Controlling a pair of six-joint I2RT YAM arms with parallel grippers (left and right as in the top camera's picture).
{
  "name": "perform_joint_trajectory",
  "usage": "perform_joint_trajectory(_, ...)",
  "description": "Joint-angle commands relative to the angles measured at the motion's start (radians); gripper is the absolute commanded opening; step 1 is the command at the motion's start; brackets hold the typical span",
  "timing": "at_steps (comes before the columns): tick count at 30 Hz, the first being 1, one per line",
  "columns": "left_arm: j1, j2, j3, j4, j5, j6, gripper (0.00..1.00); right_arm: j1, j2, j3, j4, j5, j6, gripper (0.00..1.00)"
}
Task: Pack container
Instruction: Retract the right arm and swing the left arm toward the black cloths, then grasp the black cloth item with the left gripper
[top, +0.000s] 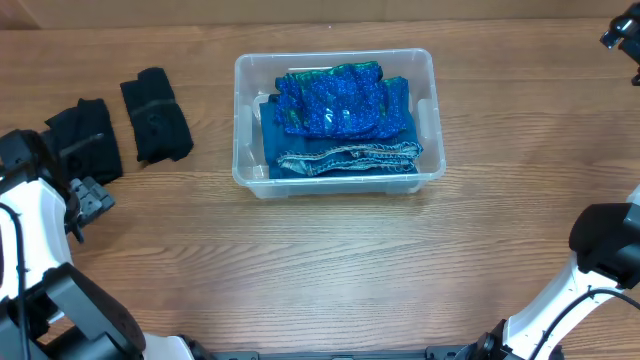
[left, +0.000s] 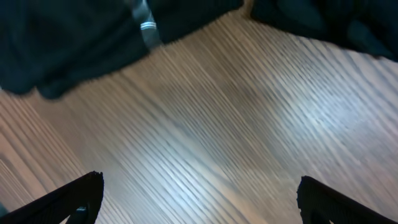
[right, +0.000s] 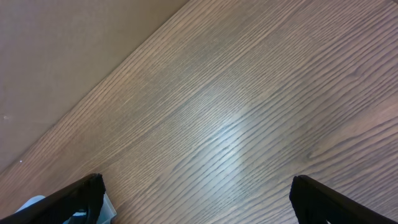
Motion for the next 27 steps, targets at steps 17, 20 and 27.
perform_joint_trajectory(17,0.04,0.212,0.011,0.307,-0.418,0.972,1.0,-0.004,-0.007,0.003,0.005,-0.002,0.001,1.0)
perform_joint_trajectory(20,0.04,0.265,0.011,0.347,-0.413,0.967,1.0,-0.004,-0.007,0.003,0.005,-0.002,0.001,1.0)
perform_joint_trajectory(27,0.044,0.398,0.011,0.489,-0.393,0.921,1.0,-0.004,-0.007,0.003,0.005,-0.002,0.001,1.0)
